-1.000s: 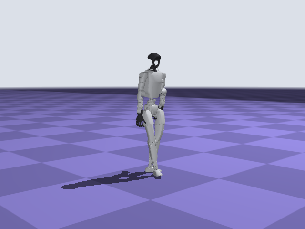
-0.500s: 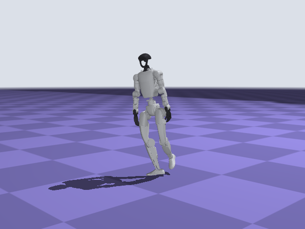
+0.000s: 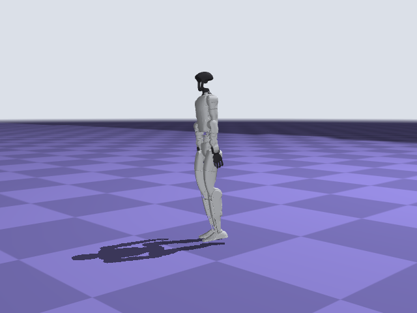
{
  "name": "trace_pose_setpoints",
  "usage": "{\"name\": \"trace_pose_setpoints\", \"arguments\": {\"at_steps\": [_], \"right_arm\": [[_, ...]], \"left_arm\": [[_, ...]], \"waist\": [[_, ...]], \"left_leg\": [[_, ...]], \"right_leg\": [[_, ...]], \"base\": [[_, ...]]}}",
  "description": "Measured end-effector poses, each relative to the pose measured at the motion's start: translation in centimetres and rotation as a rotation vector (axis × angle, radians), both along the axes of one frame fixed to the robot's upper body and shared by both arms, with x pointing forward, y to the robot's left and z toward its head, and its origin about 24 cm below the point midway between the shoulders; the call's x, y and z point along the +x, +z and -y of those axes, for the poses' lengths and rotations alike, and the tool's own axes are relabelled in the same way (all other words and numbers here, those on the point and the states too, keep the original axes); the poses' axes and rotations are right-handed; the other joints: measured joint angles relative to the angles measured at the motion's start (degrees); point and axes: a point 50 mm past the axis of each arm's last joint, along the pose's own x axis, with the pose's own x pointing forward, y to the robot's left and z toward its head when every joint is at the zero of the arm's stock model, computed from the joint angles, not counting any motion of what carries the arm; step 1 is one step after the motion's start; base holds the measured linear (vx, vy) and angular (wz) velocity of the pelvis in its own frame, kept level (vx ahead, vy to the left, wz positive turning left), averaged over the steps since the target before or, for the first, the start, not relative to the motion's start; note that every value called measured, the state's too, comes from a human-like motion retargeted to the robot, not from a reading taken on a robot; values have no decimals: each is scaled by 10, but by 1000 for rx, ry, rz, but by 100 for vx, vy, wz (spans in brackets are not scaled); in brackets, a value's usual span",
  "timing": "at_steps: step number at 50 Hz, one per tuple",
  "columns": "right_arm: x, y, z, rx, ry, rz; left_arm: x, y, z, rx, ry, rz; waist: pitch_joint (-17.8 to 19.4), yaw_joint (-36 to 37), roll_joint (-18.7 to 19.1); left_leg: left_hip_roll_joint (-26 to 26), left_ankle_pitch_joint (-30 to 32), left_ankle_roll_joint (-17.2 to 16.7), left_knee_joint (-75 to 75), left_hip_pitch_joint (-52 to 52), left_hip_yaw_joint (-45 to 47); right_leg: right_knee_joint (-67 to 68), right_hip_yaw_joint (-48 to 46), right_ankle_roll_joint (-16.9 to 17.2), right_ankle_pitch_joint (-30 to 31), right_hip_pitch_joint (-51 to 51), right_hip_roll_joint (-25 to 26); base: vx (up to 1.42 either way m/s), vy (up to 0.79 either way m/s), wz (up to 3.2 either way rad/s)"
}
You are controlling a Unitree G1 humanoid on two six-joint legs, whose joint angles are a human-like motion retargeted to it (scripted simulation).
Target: In place motions
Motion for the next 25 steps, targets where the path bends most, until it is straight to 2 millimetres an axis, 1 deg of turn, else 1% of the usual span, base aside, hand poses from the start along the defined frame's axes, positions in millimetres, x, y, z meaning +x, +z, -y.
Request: {"name": "trace_pose_setpoints", "arguments": {"at_steps": [2,4,5,7,12,21,25], "right_arm": [[-14,0,-4,25,-20,-44],[-23,1,-7,40,-15,-80],[-25,1,-8,44,-8,-92],[-23,1,-9,50,19,-94],[-2,-2,-11,74,103,-25],[41,-5,-19,120,212,125],[54,-4,-22,134,242,170]], "left_arm": [[-5,0,1,-4,-31,-14],[-12,0,2,-7,-44,-30],[-14,0,3,-10,-46,-37],[-19,0,6,-23,-37,-51],[-27,2,8,-43,-25,-96],[-42,4,4,-20,3,-146],[-44,5,3,-15,24,-159]], "waist": [[-7,8,0],[-19,15,0],[-24,18,1],[-26,14,4],[-19,3,12],[-19,15,10],[-18,18,8]], "left_leg": [[-9,0,8,-15,16,-3],[-12,0,11,-30,23,6],[-12,0,12,-37,26,11],[-15,-1,15,-46,31,16],[-19,-6,19,-49,33,18],[-28,-19,20,-58,37,29],[-31,-25,19,-60,37,30]], "right_leg": [[-1,8,1,1,3,0],[0,15,5,3,-2,-3],[1,16,6,5,-5,-4],[-1,12,8,8,-7,-6],[-6,12,13,16,-6,-9],[-11,10,24,33,-12,-20],[-14,7,26,38,-12,-23]], "base": [[17,15,-44],[9,13,-40],[-1,11,-29],[-5,10,-15],[-7,12,-7],[-5,6,-14],[-1,1,0]]}}
